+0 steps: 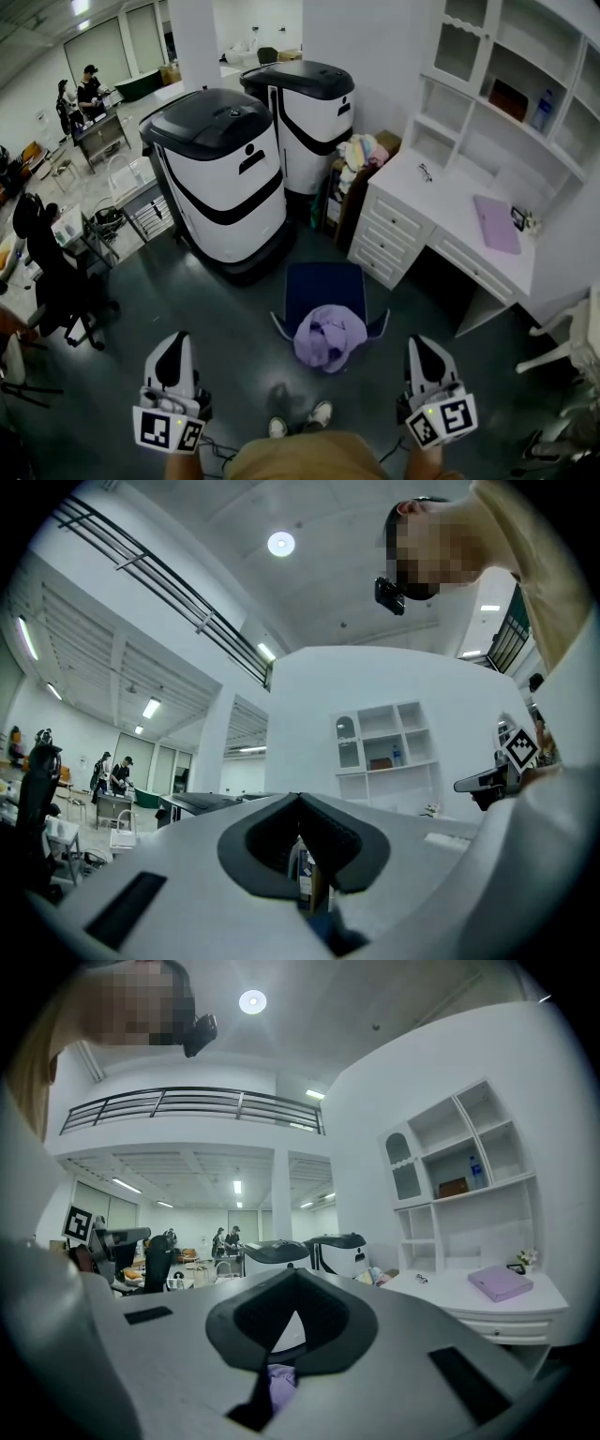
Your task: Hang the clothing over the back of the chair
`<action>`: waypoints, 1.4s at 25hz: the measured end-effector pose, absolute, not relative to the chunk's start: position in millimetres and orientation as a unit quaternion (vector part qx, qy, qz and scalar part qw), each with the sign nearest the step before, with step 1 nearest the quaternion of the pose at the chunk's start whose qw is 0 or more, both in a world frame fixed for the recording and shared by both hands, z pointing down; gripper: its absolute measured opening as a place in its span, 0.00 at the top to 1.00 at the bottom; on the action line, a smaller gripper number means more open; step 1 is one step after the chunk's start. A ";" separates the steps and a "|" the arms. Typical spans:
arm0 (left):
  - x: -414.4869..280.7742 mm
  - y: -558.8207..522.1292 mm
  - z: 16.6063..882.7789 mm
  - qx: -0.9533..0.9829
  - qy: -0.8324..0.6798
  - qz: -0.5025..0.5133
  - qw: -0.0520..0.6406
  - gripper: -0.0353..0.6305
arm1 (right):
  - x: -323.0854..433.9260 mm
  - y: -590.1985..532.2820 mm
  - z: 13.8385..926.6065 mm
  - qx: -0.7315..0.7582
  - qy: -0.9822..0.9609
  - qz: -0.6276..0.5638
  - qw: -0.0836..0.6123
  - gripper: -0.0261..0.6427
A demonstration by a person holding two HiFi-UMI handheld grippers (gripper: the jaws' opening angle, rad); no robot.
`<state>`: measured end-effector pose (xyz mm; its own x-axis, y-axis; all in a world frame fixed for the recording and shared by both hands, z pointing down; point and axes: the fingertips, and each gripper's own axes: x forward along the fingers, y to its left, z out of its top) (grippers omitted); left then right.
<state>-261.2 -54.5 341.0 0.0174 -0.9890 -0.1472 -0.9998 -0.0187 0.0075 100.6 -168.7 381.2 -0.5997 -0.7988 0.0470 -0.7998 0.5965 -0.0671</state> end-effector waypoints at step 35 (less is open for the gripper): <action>-276.2 -59.5 340.7 -0.712 0.699 0.053 0.050 0.94 | 69.1 -174.2 380.0 0.432 -0.901 0.032 0.008 0.96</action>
<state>-276.2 -59.5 340.7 0.0184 -0.9892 -0.1457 -0.9998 -0.0191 0.0037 69.1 -174.2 380.0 -0.6262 -0.7785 0.0424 -0.7795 0.6243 -0.0509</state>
